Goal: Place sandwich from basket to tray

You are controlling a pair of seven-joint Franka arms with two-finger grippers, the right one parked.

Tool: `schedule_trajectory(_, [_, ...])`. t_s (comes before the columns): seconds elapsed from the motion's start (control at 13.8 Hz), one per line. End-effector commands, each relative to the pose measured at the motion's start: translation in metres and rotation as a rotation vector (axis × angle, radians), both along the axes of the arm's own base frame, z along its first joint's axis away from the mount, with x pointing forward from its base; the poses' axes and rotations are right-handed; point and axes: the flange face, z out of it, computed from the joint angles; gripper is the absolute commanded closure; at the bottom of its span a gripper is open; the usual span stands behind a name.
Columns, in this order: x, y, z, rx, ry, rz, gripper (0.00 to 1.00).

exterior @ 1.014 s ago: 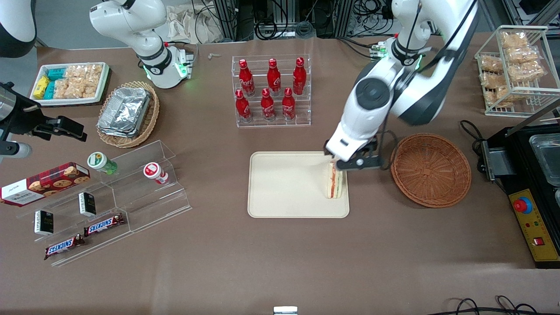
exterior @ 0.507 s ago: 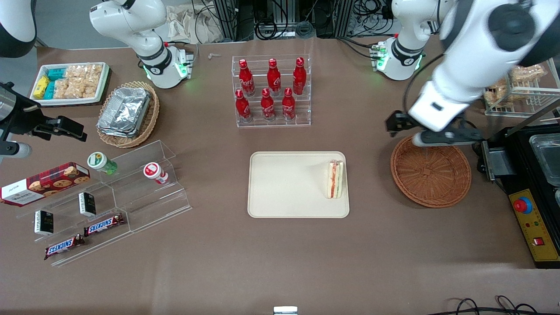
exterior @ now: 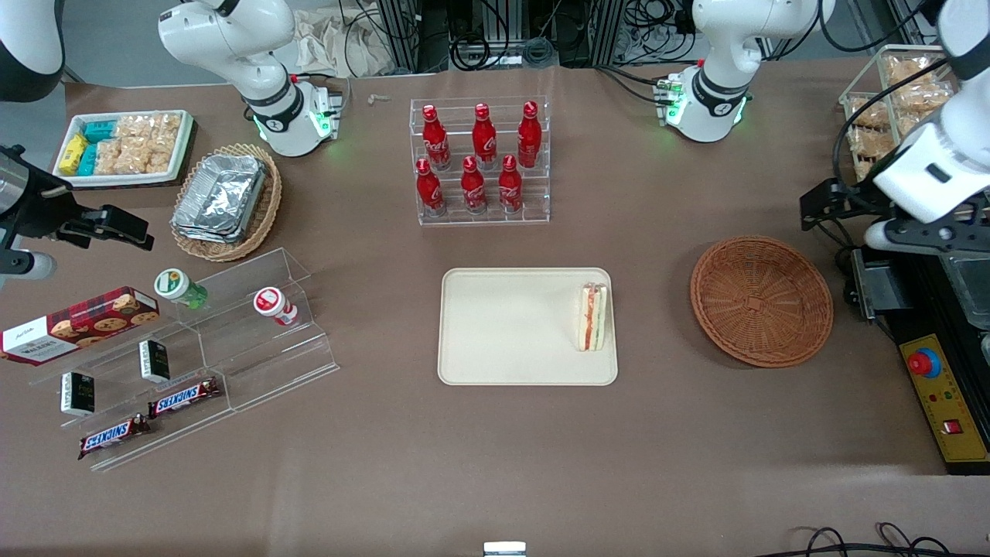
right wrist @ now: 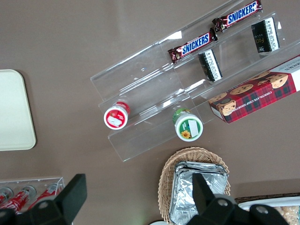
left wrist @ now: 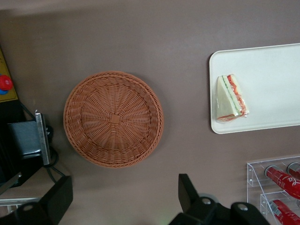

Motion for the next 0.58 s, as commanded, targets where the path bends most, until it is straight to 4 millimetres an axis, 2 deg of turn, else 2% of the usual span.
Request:
schedule_trajectory(0.0, [-0.007,-0.013,0.009,0.004,0.004,0.022,0.0])
schedule_trajectory(0.51, [-0.015,-0.037,0.014,0.043,0.025,0.051,0.0])
